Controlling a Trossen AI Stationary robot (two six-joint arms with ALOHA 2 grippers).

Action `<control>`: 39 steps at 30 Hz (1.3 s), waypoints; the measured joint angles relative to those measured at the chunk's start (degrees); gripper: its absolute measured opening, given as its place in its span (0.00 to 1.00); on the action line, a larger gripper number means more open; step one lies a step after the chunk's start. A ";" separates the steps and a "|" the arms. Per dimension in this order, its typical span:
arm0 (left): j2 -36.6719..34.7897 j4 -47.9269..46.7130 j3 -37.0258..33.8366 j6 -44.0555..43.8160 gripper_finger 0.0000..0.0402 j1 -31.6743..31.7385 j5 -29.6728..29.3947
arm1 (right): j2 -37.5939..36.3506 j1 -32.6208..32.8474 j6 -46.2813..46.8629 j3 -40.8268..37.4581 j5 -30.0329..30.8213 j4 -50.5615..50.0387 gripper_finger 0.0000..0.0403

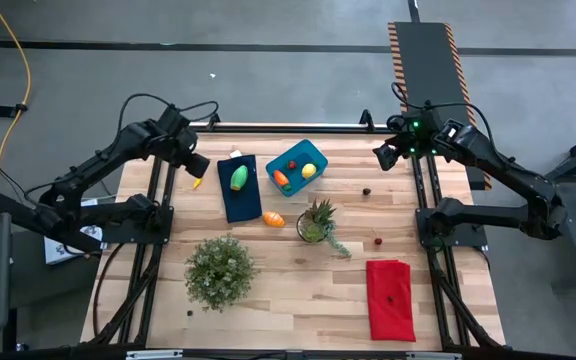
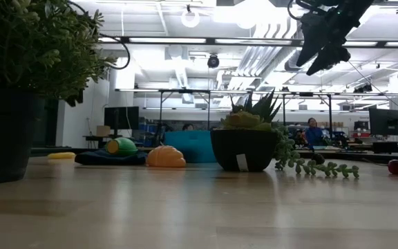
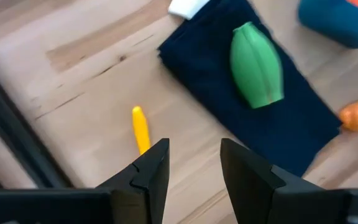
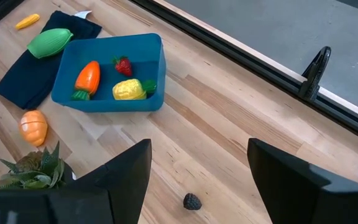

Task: Pick and placing Produce into tupperware
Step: Put the yellow corn into the blue bin

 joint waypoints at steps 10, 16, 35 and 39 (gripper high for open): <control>0.00 -0.17 -4.32 -2.46 0.33 0.00 -3.45 | 0.00 0.00 0.00 0.00 0.00 0.00 0.64; 1.37 0.02 -4.75 -4.08 0.33 0.00 -6.31 | 0.00 0.00 0.00 0.00 0.00 0.00 0.64; 8.15 2.37 -4.75 -8.96 0.33 0.00 -8.04 | 0.00 0.01 -0.96 0.00 -0.01 -0.02 0.64; 9.05 2.17 -4.75 -11.32 0.33 0.00 -8.22 | 0.00 0.02 -1.05 0.00 0.00 -0.02 0.64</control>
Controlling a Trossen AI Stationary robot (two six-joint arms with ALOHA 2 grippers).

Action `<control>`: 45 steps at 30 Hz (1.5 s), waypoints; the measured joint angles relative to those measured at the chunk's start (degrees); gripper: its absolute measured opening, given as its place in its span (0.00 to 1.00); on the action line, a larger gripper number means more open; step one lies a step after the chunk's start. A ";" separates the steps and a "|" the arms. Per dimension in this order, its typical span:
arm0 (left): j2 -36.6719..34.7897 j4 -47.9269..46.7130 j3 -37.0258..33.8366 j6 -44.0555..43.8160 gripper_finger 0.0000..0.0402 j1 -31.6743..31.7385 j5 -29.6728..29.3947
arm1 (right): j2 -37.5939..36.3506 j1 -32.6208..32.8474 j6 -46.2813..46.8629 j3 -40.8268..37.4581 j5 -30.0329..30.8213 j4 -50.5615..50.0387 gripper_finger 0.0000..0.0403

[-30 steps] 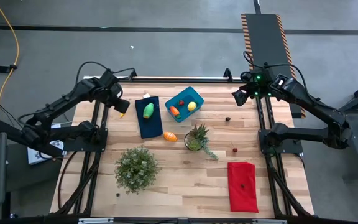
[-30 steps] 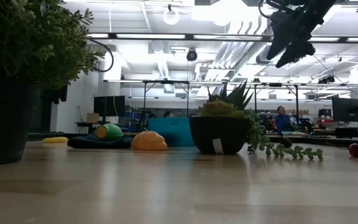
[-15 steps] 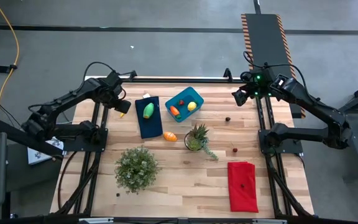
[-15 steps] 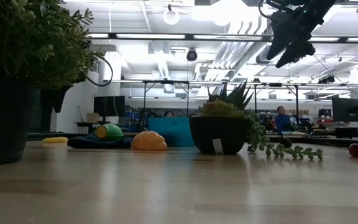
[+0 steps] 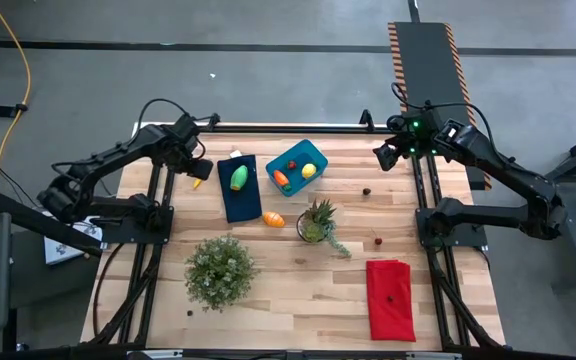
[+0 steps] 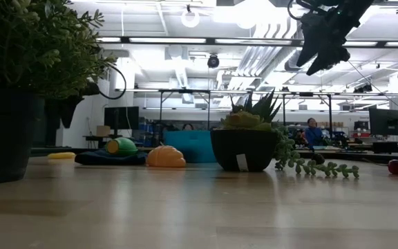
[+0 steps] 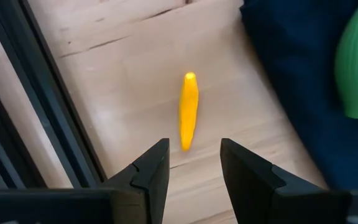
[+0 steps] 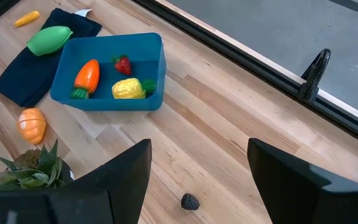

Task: Pick and placing Produce into tupperware
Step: Put the yellow corn into the blue bin

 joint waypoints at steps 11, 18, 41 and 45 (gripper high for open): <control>5.60 0.35 0.02 -1.40 0.33 0.00 -0.02 | 0.00 0.00 -0.45 0.00 -0.02 0.00 0.64; 8.19 0.50 0.02 -1.42 0.33 0.00 -0.20 | 0.00 -0.02 -1.07 0.00 -0.02 -0.02 0.64; 8.46 0.94 0.02 -2.90 0.33 0.00 -0.20 | 0.00 0.00 -1.51 0.00 -0.02 -0.02 0.64; 8.46 0.94 0.02 -3.15 0.33 0.00 -0.20 | 0.00 0.00 -1.51 0.00 -0.02 -0.02 0.64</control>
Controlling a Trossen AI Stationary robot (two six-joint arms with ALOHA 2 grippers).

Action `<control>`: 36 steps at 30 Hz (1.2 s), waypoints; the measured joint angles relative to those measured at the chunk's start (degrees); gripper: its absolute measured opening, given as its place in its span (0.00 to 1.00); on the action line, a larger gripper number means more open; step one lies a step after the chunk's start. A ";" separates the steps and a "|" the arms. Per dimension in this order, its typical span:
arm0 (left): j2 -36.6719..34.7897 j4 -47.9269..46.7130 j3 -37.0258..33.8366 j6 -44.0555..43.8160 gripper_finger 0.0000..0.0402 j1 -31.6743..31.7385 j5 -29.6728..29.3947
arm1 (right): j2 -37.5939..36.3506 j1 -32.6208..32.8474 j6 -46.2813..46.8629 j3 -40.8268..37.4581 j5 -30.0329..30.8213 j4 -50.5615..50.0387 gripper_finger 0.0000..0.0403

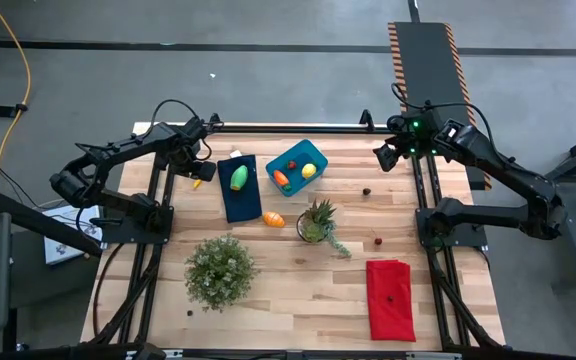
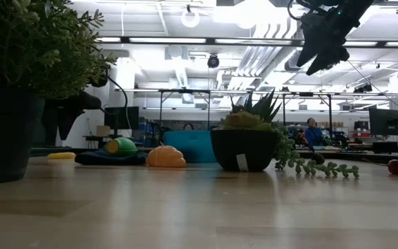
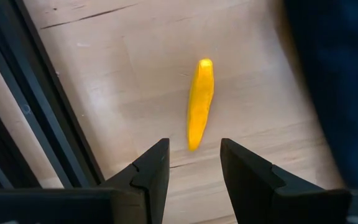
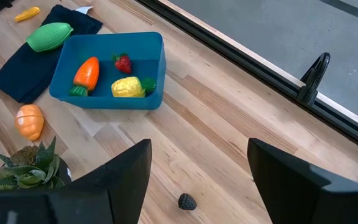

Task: Pick and placing Produce into tupperware
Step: Put the yellow corn into the blue bin

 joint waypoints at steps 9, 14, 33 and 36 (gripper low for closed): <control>0.00 0.24 0.00 -1.45 0.33 0.00 -0.02 | 0.00 -0.01 -0.23 0.00 -0.01 0.00 0.64; 0.00 0.22 0.00 -2.38 0.33 0.00 -0.02 | 0.00 -0.01 -0.96 0.00 -0.02 0.00 0.64; 0.00 0.63 0.00 -4.24 0.33 0.00 -0.02 | 0.00 -0.01 0.21 0.00 -0.02 0.00 0.64; 0.00 1.00 0.00 -4.37 0.33 0.00 0.00 | 0.00 0.00 0.99 0.00 -0.21 0.01 0.64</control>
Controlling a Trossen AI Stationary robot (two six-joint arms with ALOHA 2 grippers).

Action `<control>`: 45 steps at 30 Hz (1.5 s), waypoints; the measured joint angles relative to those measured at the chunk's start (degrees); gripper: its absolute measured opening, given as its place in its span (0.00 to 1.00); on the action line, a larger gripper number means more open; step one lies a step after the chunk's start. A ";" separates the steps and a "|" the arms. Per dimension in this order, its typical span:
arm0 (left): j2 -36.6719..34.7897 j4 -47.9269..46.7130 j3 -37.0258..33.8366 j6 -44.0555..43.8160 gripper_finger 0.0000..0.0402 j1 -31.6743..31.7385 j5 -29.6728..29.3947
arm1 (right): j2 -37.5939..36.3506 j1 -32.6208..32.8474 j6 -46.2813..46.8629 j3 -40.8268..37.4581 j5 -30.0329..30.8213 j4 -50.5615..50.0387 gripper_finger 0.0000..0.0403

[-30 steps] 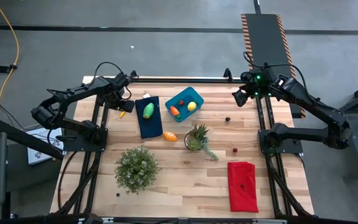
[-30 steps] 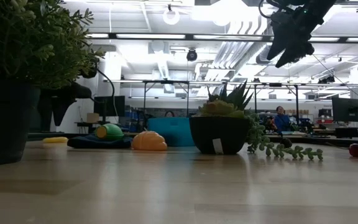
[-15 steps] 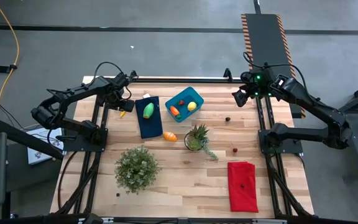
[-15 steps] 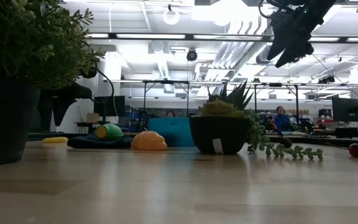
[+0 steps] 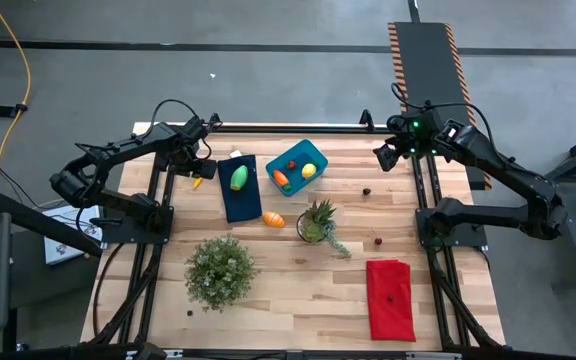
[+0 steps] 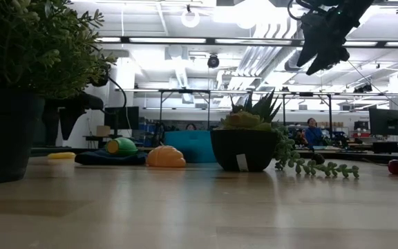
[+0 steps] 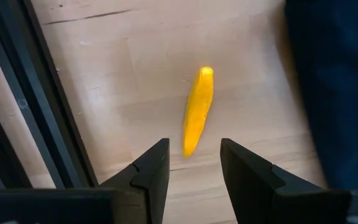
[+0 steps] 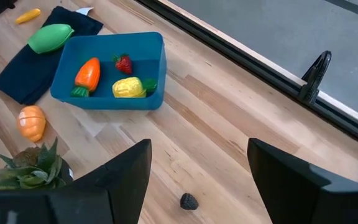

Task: Pick and placing Produce into tupperware
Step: Put the yellow corn into the blue bin

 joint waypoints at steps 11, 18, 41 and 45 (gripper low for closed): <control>0.00 0.51 0.02 -0.68 0.33 0.00 0.32 | 0.00 1.11 3.11 0.02 -1.31 0.73 0.64; 0.00 0.64 0.02 -5.25 0.33 0.00 2.15 | 0.00 3.46 3.55 0.02 -1.30 0.95 0.64; 0.00 1.51 0.02 -18.72 0.33 -0.02 1.43 | -0.02 8.26 1.87 0.02 -2.70 4.19 0.64; 0.00 1.49 0.02 -19.15 0.33 0.00 1.49 | -0.02 8.24 1.37 0.02 -2.79 4.32 0.64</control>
